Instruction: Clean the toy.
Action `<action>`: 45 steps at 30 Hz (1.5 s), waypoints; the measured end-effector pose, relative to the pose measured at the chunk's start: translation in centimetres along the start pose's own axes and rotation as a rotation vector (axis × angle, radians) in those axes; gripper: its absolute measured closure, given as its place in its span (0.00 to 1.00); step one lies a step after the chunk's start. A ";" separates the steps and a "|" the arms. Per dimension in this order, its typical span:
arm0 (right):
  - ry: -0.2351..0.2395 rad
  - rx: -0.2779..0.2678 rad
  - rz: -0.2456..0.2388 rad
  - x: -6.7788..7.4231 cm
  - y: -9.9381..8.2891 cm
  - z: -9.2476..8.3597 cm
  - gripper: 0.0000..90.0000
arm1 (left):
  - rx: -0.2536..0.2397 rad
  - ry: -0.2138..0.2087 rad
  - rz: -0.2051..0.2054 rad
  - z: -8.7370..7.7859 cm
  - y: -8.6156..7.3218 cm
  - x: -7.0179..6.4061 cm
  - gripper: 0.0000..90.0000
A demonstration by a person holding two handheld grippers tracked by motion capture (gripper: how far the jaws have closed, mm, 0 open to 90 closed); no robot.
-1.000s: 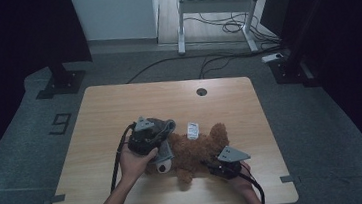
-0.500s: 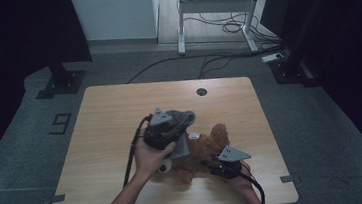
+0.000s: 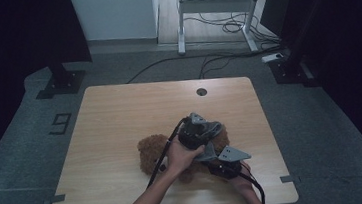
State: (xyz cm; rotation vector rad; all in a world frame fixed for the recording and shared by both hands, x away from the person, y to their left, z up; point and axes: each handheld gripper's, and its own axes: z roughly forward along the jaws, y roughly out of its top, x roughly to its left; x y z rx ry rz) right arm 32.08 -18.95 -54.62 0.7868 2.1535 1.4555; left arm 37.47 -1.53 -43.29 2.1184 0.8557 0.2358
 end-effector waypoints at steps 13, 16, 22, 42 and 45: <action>-0.001 -0.004 -0.010 -0.1 0.0 0.1 0.63 | -0.127 0.094 -0.158 -9.3 -6.0 8.0 0.86; -0.002 -0.004 -0.002 -0.1 0.0 0.1 0.62 | -0.142 0.113 -0.194 -10.5 -7.4 9.2 0.87; -0.005 -0.005 -0.002 -0.1 0.0 0.1 0.62 | -0.128 0.091 -0.246 -11.0 -10.2 10.6 0.86; -0.062 -0.008 -0.078 -0.3 0.5 0.8 0.62 | -0.081 0.155 -0.250 -11.9 -10.9 12.1 0.86; -0.079 -0.003 -0.080 -0.7 0.7 1.2 0.62 | -0.124 0.142 -0.220 -11.5 -8.3 11.2 0.86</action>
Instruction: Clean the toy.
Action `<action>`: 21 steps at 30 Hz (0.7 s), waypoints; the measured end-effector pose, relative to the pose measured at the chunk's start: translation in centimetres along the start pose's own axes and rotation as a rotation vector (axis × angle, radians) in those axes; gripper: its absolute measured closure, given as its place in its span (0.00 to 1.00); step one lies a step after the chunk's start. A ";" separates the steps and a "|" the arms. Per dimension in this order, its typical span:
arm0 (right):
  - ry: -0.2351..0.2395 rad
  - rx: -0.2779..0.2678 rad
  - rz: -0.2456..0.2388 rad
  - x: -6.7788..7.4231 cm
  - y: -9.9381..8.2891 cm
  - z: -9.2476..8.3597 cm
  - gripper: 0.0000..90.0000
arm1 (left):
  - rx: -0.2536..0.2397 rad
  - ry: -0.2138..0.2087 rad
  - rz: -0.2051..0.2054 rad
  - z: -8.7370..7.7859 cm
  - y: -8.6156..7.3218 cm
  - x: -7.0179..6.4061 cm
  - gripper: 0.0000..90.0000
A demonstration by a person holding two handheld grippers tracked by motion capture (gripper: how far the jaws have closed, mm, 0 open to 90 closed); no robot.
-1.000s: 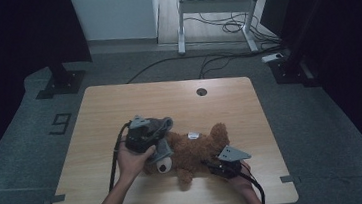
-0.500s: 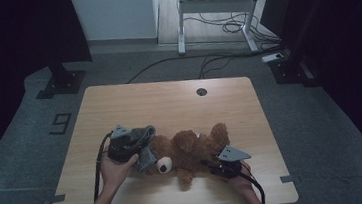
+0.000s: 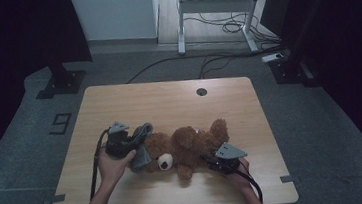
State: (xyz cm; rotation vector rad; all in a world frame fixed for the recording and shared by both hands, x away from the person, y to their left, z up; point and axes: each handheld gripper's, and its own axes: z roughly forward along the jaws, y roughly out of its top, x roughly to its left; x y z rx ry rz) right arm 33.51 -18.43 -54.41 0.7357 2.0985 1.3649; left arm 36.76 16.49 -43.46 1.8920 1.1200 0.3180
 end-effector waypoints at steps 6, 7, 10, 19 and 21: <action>-0.007 -0.008 -0.008 -0.6 0.1 0.6 0.62 | 0.034 -0.080 -0.012 3.8 3.1 -2.3 0.86; -0.009 -0.008 -0.012 -0.7 0.1 0.7 0.62 | 0.055 -0.082 -0.012 4.6 3.1 -2.4 0.86; -0.011 -0.011 -0.010 -0.7 0.1 0.7 0.62 | 0.088 -0.094 -0.036 6.1 2.3 -2.3 0.86; -0.020 0.002 0.020 0.0 0.6 -1.0 0.38 | 0.053 -0.126 -0.035 5.3 -0.5 -2.3 0.87; -0.031 0.005 0.035 0.0 0.6 -1.8 0.35 | 0.040 -0.118 -0.018 5.0 -0.9 -2.7 0.87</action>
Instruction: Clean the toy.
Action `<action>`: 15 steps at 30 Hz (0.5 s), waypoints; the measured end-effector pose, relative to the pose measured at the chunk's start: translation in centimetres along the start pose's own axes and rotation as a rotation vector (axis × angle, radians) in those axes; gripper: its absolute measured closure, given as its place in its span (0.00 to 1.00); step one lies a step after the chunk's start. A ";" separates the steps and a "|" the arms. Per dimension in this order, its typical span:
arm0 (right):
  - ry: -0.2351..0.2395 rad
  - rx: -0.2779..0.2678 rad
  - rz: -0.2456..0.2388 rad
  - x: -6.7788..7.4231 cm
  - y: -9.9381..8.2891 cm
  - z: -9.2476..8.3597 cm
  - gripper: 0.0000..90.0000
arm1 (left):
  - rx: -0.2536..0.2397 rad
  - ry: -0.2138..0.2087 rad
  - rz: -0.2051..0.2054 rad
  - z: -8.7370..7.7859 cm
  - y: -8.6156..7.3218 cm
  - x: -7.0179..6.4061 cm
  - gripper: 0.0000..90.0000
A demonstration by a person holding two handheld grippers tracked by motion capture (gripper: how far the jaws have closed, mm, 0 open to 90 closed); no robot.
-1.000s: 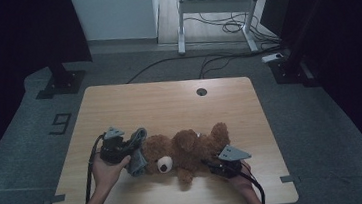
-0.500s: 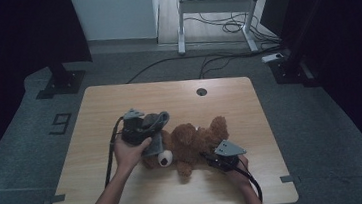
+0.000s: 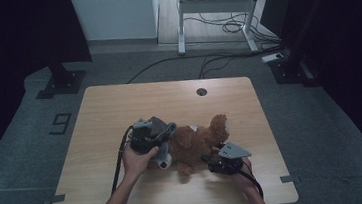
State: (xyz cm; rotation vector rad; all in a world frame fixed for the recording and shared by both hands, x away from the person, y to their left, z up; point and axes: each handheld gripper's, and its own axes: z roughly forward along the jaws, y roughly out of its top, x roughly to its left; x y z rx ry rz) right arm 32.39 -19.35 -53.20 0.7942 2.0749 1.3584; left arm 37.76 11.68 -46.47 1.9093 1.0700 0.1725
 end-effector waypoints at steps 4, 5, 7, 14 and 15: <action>-0.036 -0.042 0.092 -0.9 0.0 -2.0 0.30 | -0.018 0.005 0.019 -0.3 -0.6 -0.5 0.87; -0.043 -0.057 0.121 -1.3 0.2 -2.6 0.29 | -0.021 0.006 0.025 -0.4 -0.8 -0.7 0.87; -0.047 -0.068 0.150 -2.0 0.7 -3.7 0.26 | -0.030 0.007 0.034 -0.5 -1.2 -1.0 0.87; -0.079 -0.090 0.107 -3.2 5.8 -5.6 0.23 | -0.050 0.026 0.090 -1.2 -2.6 -2.6 0.88; -0.088 -0.087 0.089 -3.2 6.7 -5.5 0.22 | -0.054 0.021 0.090 -1.3 -2.9 -2.7 0.88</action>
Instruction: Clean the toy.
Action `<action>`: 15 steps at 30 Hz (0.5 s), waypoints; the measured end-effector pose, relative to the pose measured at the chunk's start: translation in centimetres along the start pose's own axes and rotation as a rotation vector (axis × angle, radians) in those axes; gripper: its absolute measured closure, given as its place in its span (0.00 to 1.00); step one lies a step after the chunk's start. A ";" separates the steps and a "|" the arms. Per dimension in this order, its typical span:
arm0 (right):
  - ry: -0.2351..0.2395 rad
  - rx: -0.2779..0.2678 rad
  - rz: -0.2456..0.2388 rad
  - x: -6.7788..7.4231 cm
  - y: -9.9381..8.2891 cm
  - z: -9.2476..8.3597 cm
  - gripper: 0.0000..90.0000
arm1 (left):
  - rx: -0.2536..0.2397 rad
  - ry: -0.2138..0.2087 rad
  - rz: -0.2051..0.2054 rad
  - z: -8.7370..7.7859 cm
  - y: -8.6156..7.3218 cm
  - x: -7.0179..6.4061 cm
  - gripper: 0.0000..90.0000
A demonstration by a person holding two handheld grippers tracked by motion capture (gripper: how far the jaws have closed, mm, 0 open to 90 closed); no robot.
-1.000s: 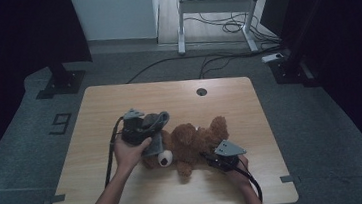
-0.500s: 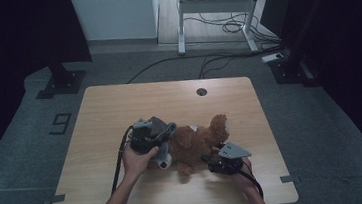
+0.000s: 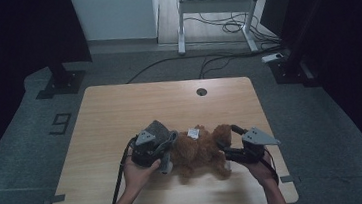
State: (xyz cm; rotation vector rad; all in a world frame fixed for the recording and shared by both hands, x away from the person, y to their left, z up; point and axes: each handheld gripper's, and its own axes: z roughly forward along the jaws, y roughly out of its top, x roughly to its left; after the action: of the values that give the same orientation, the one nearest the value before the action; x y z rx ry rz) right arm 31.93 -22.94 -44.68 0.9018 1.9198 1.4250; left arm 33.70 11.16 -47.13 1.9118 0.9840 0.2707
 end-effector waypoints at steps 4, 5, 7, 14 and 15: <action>0.015 0.034 -0.036 0.2 2.6 1.3 0.21 | -0.018 -0.018 0.001 -0.5 -0.9 -0.5 0.88; 0.029 0.047 -0.039 0.2 3.0 1.8 0.21 | -0.021 -0.023 0.001 -0.7 -1.1 -0.5 0.88; 0.048 0.076 -0.065 0.5 3.2 2.8 0.22 | -0.024 -0.034 -0.001 -0.9 -1.4 -0.6 0.88; 0.192 0.233 0.003 1.4 -0.6 5.1 0.20 | -0.032 -0.047 -0.002 -1.2 -2.0 -0.6 0.88; 0.205 0.224 0.050 1.4 -1.3 5.0 0.20 | -0.033 -0.048 -0.001 -1.1 -2.1 -0.7 0.88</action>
State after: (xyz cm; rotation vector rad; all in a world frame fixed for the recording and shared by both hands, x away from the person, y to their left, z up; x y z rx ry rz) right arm 34.72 -19.25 -47.33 0.9402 2.2599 1.3963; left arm 31.56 11.89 -48.08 1.8795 0.9431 0.2378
